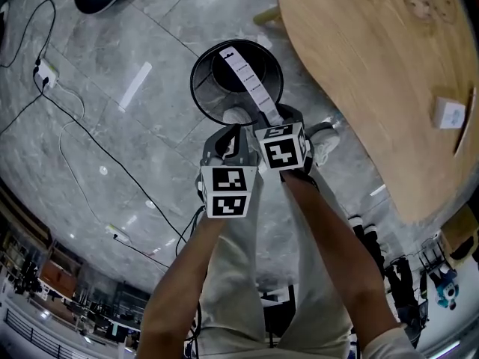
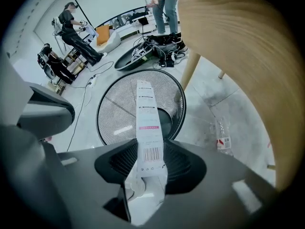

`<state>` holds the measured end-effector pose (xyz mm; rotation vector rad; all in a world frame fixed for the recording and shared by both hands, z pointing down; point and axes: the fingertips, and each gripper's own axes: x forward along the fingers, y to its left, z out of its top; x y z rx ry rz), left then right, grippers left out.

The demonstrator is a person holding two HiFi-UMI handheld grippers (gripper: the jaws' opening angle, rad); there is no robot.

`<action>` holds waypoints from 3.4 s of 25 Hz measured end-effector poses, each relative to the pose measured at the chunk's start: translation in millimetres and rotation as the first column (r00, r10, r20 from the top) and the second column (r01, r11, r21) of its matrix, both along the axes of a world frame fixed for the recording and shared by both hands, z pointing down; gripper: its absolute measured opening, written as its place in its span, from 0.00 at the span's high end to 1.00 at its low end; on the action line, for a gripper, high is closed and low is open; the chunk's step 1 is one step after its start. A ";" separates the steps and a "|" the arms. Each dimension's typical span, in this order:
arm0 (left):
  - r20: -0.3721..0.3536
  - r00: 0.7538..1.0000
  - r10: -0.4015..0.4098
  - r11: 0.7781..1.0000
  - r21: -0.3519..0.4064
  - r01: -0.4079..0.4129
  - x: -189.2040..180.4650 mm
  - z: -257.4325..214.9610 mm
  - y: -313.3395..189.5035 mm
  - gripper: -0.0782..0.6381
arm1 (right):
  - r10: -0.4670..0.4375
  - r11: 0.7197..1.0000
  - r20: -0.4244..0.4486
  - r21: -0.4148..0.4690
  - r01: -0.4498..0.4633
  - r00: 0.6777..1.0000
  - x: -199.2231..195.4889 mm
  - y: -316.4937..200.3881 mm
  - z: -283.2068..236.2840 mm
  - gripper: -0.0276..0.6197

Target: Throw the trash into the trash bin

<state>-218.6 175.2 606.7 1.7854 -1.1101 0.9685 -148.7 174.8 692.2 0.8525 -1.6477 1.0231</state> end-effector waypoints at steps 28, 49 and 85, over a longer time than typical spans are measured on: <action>-0.008 0.996 0.086 0.996 0.037 -0.086 45.4 -50.3 -23.1 0.89 | 0.100 0.988 0.133 0.101 -0.114 0.986 40.8 -22.3 -94.3 0.92; -0.117 0.969 0.219 0.968 0.152 -0.201 168.4 -177.7 -45.9 0.89 | 0.231 0.877 0.330 0.338 -0.343 0.915 141.9 -50.9 -257.5 0.92; -0.127 0.930 0.345 0.932 0.166 -0.323 397.7 -221.9 -62.2 0.89 | 0.451 0.755 0.171 0.450 -0.477 0.876 422.0 -65.6 -266.9 0.21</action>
